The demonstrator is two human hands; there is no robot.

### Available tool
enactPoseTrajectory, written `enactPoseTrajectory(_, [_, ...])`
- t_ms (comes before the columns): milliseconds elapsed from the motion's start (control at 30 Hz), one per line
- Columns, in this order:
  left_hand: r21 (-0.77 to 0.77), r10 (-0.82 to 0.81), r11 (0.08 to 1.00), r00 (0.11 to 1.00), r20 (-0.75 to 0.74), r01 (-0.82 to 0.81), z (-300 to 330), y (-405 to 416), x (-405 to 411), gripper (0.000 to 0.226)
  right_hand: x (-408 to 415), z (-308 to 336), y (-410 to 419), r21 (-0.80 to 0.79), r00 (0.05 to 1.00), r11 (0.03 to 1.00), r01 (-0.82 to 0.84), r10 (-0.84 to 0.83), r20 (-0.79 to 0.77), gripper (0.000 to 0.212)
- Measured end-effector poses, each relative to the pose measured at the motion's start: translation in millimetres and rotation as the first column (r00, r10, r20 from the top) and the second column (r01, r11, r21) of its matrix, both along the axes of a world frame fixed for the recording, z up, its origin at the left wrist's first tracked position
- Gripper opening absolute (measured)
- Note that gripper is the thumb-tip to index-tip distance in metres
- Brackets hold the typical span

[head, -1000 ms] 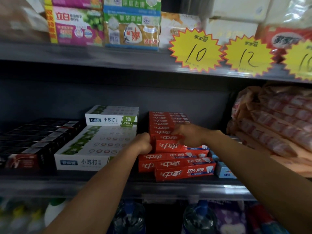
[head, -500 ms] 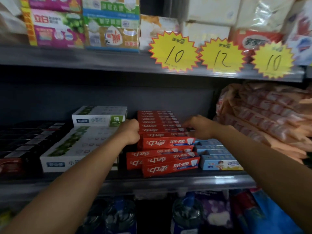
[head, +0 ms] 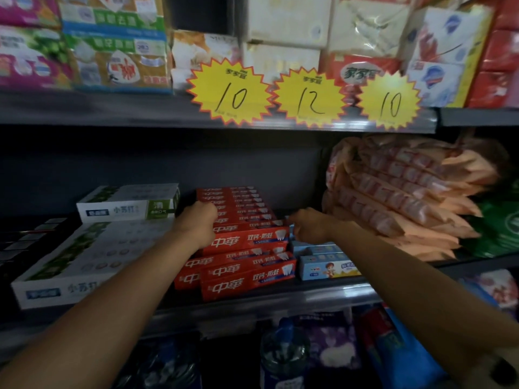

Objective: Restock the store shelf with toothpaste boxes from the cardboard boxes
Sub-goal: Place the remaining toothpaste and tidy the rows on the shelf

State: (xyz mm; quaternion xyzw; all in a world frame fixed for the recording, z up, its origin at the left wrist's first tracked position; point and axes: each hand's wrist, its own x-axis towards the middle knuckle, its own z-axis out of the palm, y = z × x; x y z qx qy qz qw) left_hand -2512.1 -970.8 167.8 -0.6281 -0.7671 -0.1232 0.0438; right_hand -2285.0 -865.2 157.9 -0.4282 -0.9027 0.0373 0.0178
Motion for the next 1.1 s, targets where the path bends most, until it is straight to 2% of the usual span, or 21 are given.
enactPoseTrajectory(133, [-0.018, -0.050, 0.999, 0.995, -0.089, 0.048, -6, 4, 10, 0.019, 4, -4, 6, -0.059, 1.000, 0.998, 0.020, -0.019, 0.019, 0.034])
enactPoseTrajectory(367, [-0.034, -0.122, 0.993, 0.972, -0.199, 0.117, -8, 13, 28, 0.016, 7, -8, 14, -0.125, 0.999, 0.992, 0.010, -0.003, 0.054, 0.020])
enactPoseTrajectory(533, [-0.034, -0.139, 0.990, 0.977, -0.164, 0.135, -8, 19, 32, 0.035, 9, -11, 17, -0.166, 0.998, 0.986, -0.002, 0.011, 0.054, 0.023])
enactPoseTrajectory(700, [-0.025, -0.152, 0.988, 0.974, -0.167, 0.150, -8, 22, 32, 0.018, 6, -16, 21, -0.167, 0.999, 0.986, -0.018, 0.024, 0.034, 0.025])
enactPoseTrajectory(833, [-0.024, -0.162, 0.987, 0.973, -0.163, 0.160, -8, 23, 31, 0.024, 2, -20, 25, -0.183, 1.000, 0.983, -0.016, 0.018, 0.008, 0.027])
enactPoseTrajectory(967, [-0.025, -0.144, 0.990, 0.977, -0.155, 0.142, -8, 21, 29, 0.014, -1, -20, 25, -0.202, 1.000, 0.979, -0.012, 0.013, 0.003, 0.030])
enactPoseTrajectory(1100, [-0.026, -0.148, 0.989, 0.976, -0.158, 0.146, -7, 19, 25, 0.017, -4, -22, 25, -0.214, 1.000, 0.977, -0.017, 0.014, -0.019, 0.032])
